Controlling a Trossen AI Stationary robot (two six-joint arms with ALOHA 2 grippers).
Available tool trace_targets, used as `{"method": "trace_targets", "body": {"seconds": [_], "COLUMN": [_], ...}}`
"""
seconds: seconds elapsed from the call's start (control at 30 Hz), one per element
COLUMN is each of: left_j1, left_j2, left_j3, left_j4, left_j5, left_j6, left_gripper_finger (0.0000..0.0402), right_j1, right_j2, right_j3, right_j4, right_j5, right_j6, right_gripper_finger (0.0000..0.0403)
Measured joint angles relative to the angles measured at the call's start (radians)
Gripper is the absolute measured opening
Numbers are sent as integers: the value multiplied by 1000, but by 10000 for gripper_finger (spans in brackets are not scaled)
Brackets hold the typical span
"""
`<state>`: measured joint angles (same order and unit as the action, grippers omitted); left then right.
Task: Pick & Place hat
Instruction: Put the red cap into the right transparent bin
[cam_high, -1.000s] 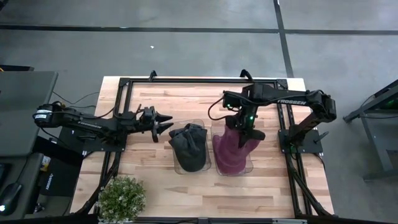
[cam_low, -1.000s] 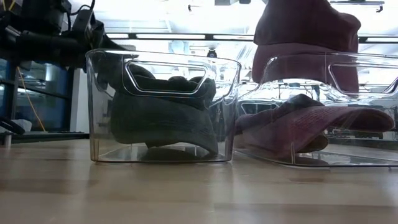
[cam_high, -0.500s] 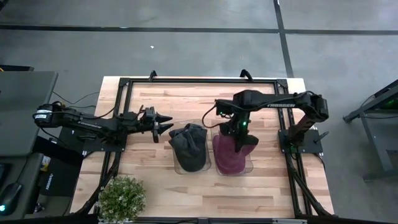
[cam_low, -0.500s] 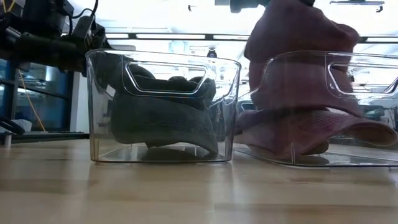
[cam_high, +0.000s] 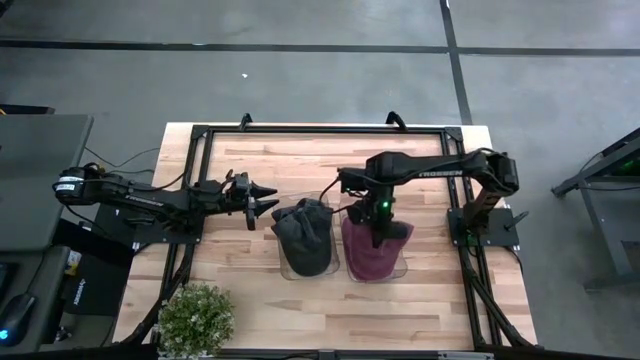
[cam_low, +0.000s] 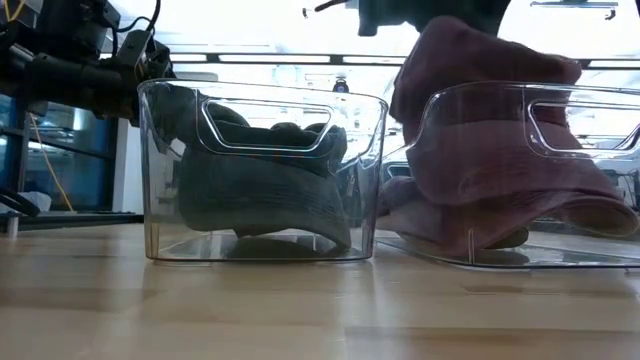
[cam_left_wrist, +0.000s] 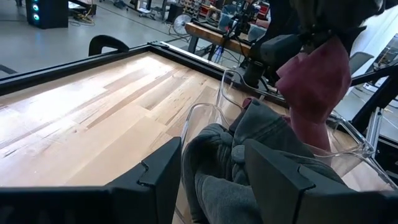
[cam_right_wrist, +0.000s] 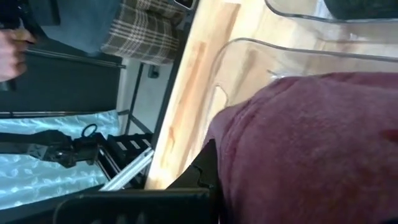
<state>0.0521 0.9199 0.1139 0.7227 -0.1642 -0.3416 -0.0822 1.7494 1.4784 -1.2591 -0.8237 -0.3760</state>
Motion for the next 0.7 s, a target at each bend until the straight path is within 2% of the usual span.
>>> {"method": "trace_targets", "body": {"seconds": [0.5,0.7], "left_j1": [0,0], "left_j2": [0,0], "left_j3": [0,0], "left_j4": [0,-19], "left_j5": [-3,-60], "left_j6": [1,3], "left_gripper_finger": [169,169], "right_j1": [-28,-58], "right_j2": [96,119], "right_j3": [0,-1], "right_j4": [104,101], "right_j5": [87,93], "right_j6": [-46,-58], "right_gripper_finger": [0,0]}}
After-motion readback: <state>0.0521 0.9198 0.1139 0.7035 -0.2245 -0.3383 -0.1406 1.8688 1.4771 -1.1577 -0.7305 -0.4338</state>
